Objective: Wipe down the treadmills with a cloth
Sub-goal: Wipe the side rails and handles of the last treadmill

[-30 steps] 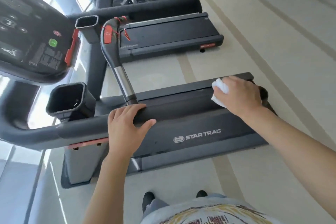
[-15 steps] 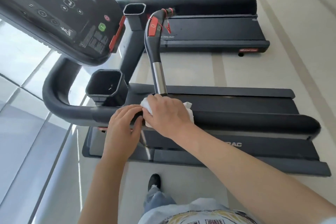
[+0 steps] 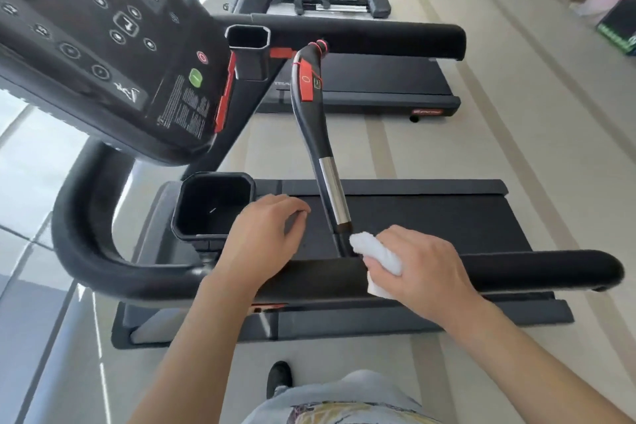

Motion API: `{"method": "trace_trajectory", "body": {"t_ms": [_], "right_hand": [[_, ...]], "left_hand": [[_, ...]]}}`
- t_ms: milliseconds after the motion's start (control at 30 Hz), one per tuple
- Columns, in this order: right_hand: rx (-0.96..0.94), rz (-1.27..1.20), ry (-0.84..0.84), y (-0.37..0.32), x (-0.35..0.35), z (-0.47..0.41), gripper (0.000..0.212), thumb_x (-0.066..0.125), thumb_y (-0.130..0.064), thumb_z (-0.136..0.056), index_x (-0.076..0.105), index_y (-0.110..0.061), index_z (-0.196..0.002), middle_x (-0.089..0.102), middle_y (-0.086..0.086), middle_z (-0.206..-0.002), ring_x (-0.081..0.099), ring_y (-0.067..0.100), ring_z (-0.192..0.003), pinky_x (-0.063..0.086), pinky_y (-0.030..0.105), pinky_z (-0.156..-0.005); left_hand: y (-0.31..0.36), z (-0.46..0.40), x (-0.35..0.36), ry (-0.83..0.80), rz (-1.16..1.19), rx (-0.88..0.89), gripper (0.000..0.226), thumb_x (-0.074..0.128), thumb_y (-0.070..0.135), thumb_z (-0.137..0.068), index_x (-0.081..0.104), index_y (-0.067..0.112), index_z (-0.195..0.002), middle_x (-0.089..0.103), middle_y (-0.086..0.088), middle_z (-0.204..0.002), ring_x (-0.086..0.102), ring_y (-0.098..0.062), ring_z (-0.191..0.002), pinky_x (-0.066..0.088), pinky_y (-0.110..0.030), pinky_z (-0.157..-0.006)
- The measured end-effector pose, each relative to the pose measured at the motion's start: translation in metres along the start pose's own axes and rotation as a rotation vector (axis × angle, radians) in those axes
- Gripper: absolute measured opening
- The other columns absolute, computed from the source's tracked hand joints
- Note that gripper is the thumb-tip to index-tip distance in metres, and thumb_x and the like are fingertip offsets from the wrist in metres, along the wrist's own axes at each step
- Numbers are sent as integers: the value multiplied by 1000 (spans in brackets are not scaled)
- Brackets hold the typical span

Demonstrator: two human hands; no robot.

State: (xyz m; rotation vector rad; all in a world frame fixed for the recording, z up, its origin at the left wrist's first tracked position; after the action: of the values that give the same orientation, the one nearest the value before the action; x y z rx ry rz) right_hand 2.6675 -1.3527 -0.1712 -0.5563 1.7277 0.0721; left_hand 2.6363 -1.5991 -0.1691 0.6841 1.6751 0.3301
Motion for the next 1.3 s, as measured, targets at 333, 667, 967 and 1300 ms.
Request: {"method": "trace_trajectory", "body": {"t_ms": [333,667,967,1300], "right_hand": [[67,-171,-234,-24,23,-47,26,55,-54,-101,49,-35,-118,53,-24,-117,58,11,-83,49,31,-75],[-183,-78,113,-34,47,-167,33,63,-47,-97,53,-20,-113,58,-1,-102,57,19,-69,43,27,-52],[-20,-219,151,-39,42,-327,26,61,-43,-96,54,-20,-106,58,-3,-99,61,30,-85,39,33,-67],[-185,-223,218,-40,44,-210,26,71,-35,-89,62,-20,-108,55,-6,-102,56,18,-75,42,29,-53]], "left_hand": [[-31,-58,0,-15,30,36,23,61,16,-101,75,19,-118,75,7,-110,65,-19,-108,53,-43,-96],[-42,-65,13,-5,15,13,22,58,15,-96,75,21,-109,73,8,-96,62,-20,-91,52,-44,-84],[-43,-63,13,-7,-39,-69,20,60,10,-93,74,16,-106,74,7,-100,63,-21,-97,51,-39,-89],[-39,-61,12,33,-80,-52,17,66,3,-88,72,15,-98,70,9,-91,61,-17,-90,51,-32,-81]]}}
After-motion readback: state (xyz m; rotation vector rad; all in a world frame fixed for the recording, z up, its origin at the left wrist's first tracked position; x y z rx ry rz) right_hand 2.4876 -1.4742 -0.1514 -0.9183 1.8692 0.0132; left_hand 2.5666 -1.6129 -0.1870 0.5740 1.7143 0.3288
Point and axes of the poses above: each hand's wrist, its own z-axis away from the middle knuckle, its own x-axis out of the palm, y = z × x, the point moved 5 cm from there along -z, towards the middle knuckle
